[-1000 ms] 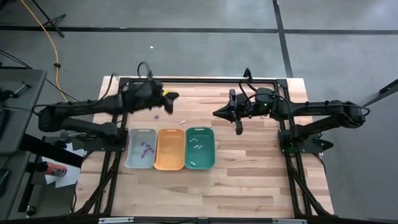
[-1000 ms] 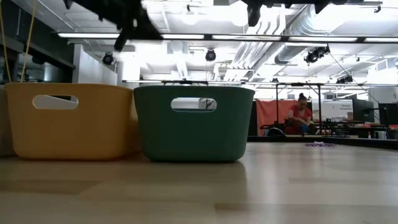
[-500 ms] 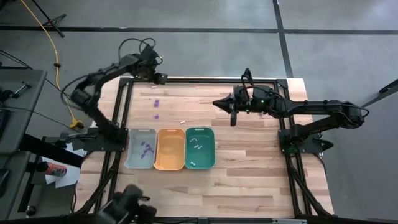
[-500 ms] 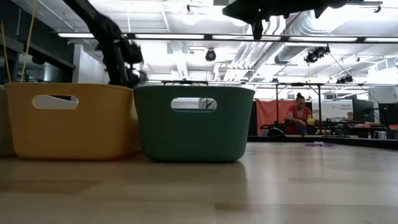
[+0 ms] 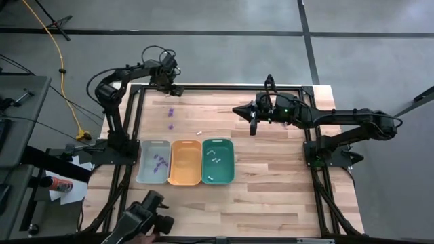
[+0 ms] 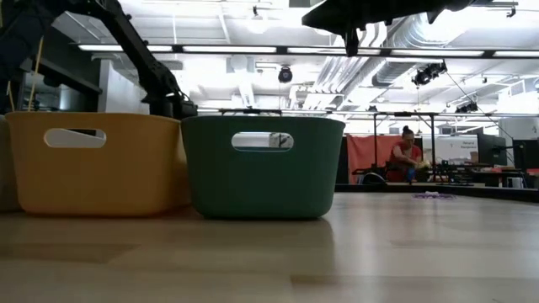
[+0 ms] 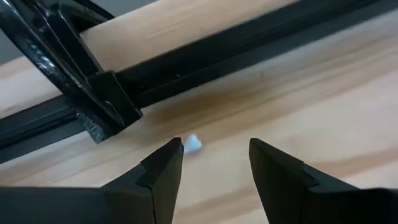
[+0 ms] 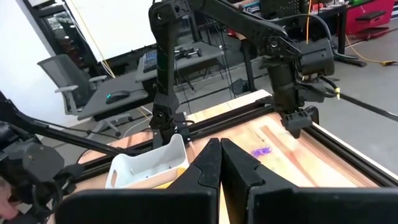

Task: Sort Halloween decoration
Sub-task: Put the white bone toy into the green bin

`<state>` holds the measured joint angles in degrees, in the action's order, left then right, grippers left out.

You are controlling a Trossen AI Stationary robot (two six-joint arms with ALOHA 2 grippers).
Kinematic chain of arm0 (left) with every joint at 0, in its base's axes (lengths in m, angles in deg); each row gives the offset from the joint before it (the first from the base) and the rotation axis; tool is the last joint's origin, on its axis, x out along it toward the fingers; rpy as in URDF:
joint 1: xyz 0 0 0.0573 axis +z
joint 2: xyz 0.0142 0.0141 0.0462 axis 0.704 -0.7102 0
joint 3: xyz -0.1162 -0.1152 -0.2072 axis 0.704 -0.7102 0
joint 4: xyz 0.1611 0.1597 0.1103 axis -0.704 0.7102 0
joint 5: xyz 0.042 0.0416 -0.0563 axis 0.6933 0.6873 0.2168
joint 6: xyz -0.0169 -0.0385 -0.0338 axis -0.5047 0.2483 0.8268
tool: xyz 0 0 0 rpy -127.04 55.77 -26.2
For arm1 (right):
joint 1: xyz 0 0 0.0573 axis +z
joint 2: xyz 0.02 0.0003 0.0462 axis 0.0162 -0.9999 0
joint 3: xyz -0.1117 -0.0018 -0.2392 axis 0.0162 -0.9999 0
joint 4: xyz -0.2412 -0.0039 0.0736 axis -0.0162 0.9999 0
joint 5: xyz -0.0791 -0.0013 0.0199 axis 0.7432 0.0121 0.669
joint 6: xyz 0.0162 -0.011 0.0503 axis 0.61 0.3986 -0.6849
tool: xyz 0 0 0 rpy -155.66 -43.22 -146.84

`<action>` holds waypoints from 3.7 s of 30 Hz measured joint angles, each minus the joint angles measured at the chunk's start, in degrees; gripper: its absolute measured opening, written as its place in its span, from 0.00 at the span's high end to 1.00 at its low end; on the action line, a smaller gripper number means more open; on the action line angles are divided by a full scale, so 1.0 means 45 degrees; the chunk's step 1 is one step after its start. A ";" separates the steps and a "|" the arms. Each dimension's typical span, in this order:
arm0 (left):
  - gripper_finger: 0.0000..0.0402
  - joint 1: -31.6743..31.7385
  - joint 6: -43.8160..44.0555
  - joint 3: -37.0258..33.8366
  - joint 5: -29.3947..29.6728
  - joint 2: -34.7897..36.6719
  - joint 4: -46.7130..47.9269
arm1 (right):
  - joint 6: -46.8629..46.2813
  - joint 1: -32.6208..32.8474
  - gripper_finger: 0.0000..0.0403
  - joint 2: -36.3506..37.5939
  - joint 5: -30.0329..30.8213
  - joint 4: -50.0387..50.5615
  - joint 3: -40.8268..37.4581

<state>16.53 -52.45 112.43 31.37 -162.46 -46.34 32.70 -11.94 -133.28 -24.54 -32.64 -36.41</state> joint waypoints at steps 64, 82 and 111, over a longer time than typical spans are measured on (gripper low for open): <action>0.56 -0.2109 -0.3485 0.1574 0.0650 0.0576 0.7567 | 0.0004 0.0000 1.00 0.0000 -0.0301 0.1669 0.0005; 0.56 -0.5467 -0.3744 -0.6101 -0.0271 0.6283 0.4021 | 0.0296 0.0024 1.00 0.0000 -0.0301 0.2278 0.0005; 0.56 -0.7473 -0.4206 -0.6426 -0.0035 0.6232 0.2797 | 0.0446 -0.0587 1.00 0.0000 -0.0311 0.2283 0.0005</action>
<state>-17.10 -71.37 83.52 31.22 -134.41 -33.76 34.70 -14.58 -133.28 -25.94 -22.37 -36.39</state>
